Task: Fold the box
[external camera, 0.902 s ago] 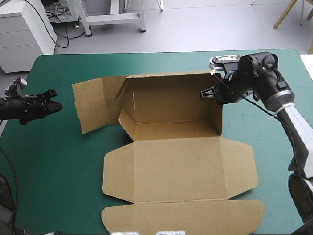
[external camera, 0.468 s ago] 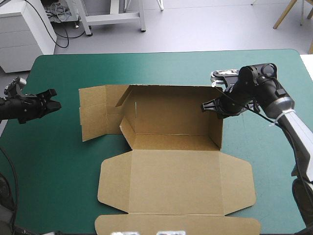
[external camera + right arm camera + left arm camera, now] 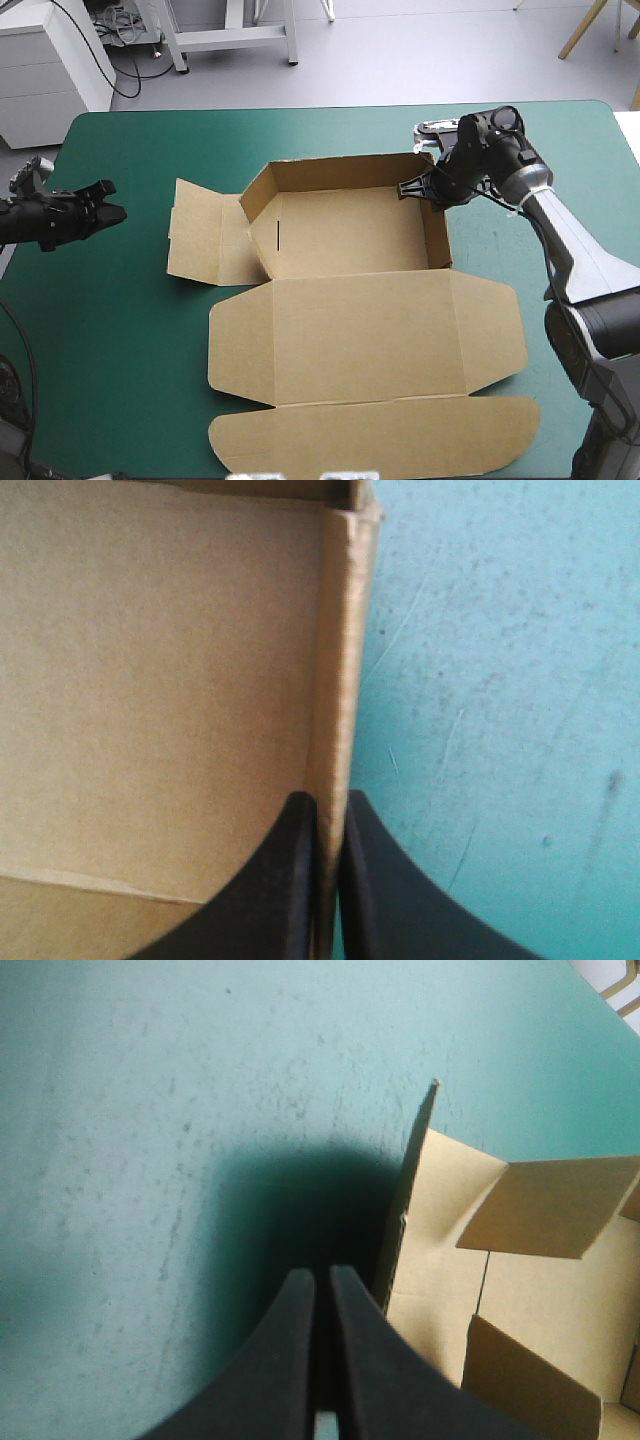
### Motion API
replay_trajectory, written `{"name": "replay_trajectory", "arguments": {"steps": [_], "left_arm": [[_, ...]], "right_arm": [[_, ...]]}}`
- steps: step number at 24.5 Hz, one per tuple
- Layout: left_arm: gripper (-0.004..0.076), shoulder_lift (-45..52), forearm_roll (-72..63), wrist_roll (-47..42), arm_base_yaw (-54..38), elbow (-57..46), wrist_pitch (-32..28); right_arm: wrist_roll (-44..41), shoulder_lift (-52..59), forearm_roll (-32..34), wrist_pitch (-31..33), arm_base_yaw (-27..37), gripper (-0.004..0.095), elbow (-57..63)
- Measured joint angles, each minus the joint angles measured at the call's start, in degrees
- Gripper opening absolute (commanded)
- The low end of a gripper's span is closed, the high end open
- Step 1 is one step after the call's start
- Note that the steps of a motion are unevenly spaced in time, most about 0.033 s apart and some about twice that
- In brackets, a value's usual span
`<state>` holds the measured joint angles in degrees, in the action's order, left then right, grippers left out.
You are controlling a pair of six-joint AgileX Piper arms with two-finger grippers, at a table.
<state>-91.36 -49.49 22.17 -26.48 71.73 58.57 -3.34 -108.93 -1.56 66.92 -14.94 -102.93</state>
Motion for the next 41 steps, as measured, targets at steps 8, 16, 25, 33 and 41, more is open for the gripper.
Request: {"name": "replay_trajectory", "arguments": {"steps": [8, 16, 25, 33, 41], "left_arm": [[0.0015, 0.0, -0.4, 0.0, 0.0, 0.0, 0.1], [0.0015, 0.0, -2.5, 0.0, 0.0, 0.0, -0.4], [0.0015, 0.0, -4.1, -0.2, 0.0, 0.0, -0.2], [0.0015, 0.0, -5.3, -0.4, 0.0, 0.0, 0.7], [0.0015, 0.0, -5.4, -0.6, 0.0, 0.0, 0.7]], "right_arm": [[0.0, -4.7, 1.1, -0.3, 0.0, 0.0296, -4.0], [-1.5, -5.5, 1.6, 0.5, 0.0, 0.0781, -8.5], [-1.2, 2.1, 4.5, 3.6, 0.0, 0.0783, -15.5], [-3.6, 19.9, 2.0, 4.4, 0.0, 0.0783, -6.6], [-4.5, 15.3, 3.7, 2.1, 0.0, 0.0783, 0.7]]}}
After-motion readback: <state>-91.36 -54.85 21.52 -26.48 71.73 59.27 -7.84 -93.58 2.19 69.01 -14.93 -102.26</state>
